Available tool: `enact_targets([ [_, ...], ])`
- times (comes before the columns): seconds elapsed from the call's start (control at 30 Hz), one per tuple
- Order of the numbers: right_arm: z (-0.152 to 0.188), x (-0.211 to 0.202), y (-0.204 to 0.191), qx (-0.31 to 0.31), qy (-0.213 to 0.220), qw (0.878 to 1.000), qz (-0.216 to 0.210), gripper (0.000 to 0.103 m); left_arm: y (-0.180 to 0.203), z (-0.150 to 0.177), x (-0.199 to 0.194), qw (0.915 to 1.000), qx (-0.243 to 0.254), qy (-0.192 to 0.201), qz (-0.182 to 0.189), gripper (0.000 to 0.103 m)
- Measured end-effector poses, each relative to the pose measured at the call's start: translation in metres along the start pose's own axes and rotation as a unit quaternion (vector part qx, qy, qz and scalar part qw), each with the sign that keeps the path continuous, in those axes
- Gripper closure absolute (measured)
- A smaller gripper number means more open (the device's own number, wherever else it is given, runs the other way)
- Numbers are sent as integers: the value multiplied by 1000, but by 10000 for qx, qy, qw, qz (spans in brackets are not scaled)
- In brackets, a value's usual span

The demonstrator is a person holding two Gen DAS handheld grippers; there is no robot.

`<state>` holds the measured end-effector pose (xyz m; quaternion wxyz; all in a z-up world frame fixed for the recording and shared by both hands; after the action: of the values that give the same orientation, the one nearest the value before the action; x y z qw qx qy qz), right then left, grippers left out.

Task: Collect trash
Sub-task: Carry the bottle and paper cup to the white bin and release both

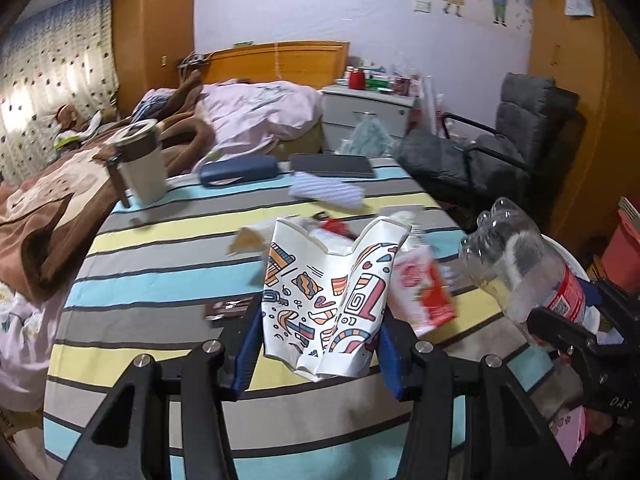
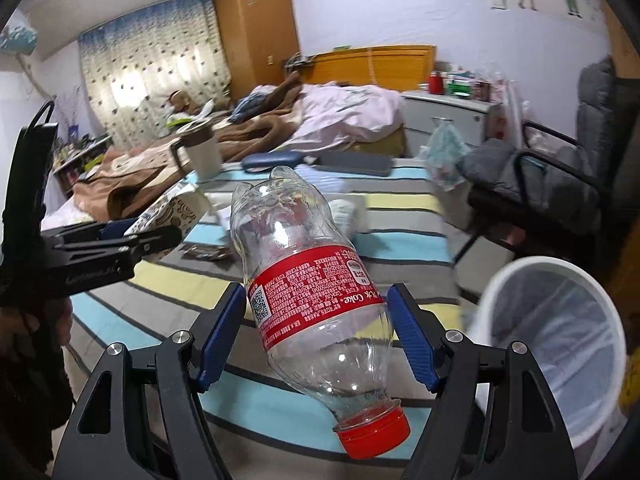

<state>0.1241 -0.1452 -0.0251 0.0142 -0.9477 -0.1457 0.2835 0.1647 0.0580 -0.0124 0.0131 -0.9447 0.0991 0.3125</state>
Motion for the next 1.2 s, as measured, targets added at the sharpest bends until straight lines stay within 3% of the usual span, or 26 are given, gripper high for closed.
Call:
enact_targets([
  [0.33,3,-25,52,365,186,9969,670,29,76,-13,5,9979,330,114,551,50],
  [0.73,18,-57,120,835,226,9842,1542,29,171,-20,21,9894,694,67,1274,50],
  [1.2,49,-55,174,1057,-424,9671,2276,29,249,-10,54,9781,1040,-363,1767,49],
])
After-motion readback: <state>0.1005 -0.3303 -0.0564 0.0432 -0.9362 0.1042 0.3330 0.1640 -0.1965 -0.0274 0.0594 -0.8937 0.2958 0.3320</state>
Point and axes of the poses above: each gripper's, at about its wrist camera, not at the fingertips, and x roughly the way its jaws point, y to its right, z to its underside, the point moved 5 cm from there along x, roughly the way its jaws point, and after that the axes turned 5 degrees about y, right-handed, at the moved point
